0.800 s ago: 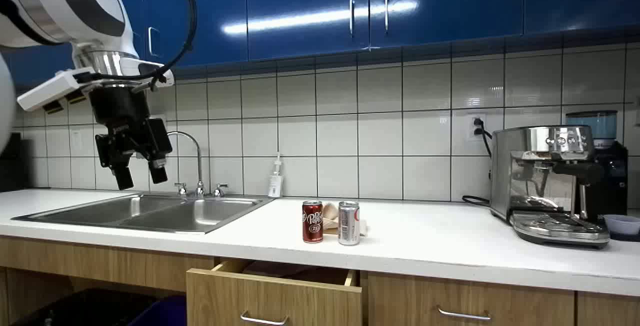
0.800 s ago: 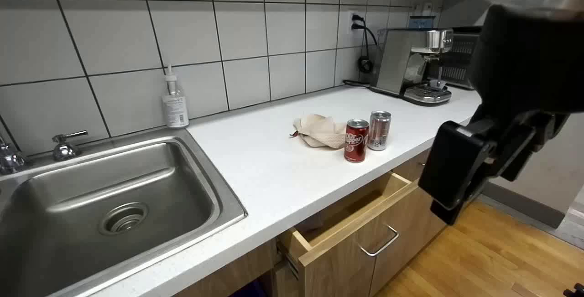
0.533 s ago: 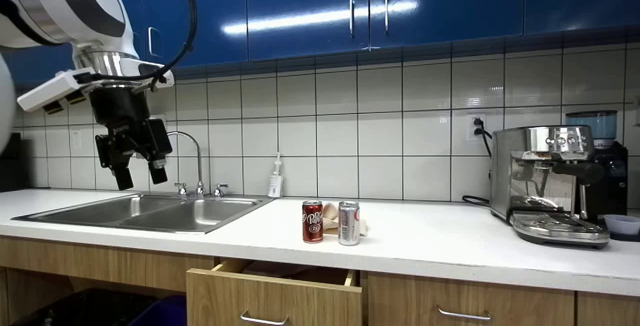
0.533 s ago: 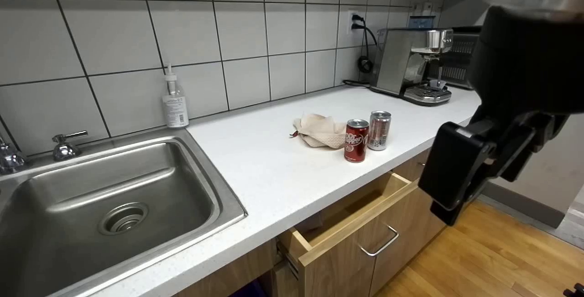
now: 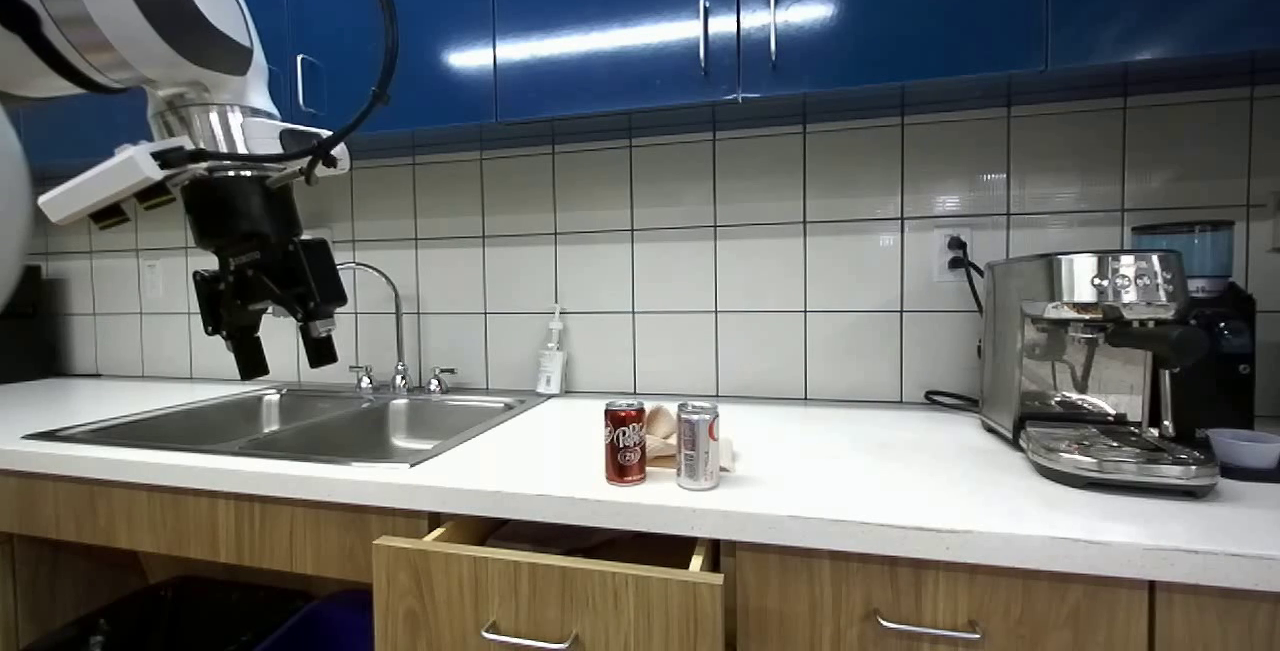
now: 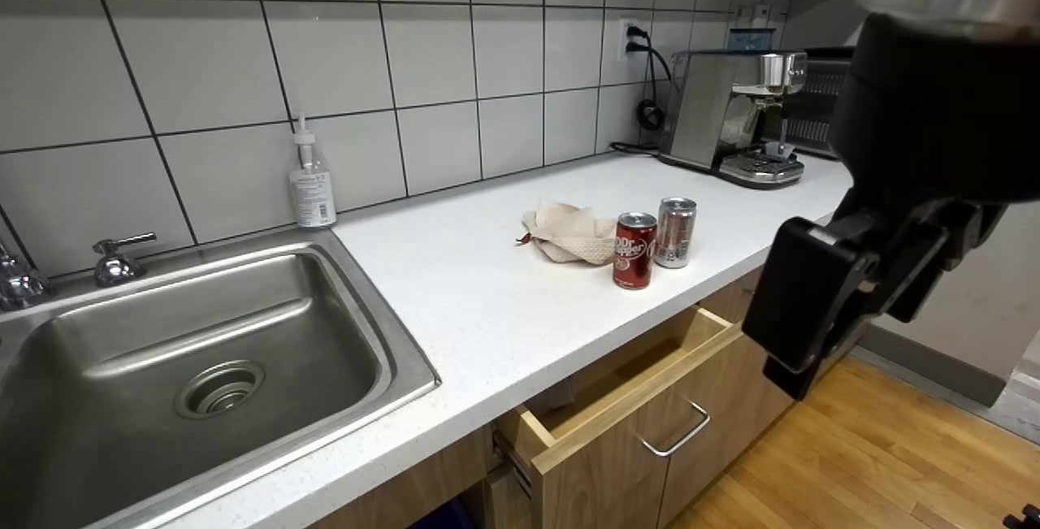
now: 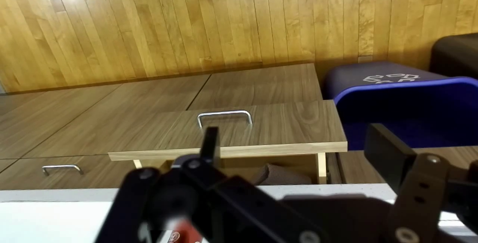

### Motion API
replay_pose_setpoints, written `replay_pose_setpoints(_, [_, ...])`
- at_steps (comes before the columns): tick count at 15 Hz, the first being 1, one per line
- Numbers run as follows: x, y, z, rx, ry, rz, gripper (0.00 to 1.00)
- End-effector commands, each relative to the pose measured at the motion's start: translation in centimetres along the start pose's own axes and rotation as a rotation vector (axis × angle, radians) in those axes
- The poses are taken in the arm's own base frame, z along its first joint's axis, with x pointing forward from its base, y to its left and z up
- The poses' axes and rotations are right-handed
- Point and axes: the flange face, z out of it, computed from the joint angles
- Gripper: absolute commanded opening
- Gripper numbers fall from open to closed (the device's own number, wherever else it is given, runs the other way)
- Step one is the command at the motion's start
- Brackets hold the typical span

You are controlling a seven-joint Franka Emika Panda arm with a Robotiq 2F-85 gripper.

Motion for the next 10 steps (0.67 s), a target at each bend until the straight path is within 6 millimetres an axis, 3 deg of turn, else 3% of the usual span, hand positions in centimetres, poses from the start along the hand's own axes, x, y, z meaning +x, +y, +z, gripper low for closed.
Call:
replay_pose_setpoints(1, [0.7,-0.1,0.8,0.022,0.025,-0.039,1.0])
replay_pose_setpoints(10, [2.8,0.8,4.5,0.045,0.084,-0.074,1.0])
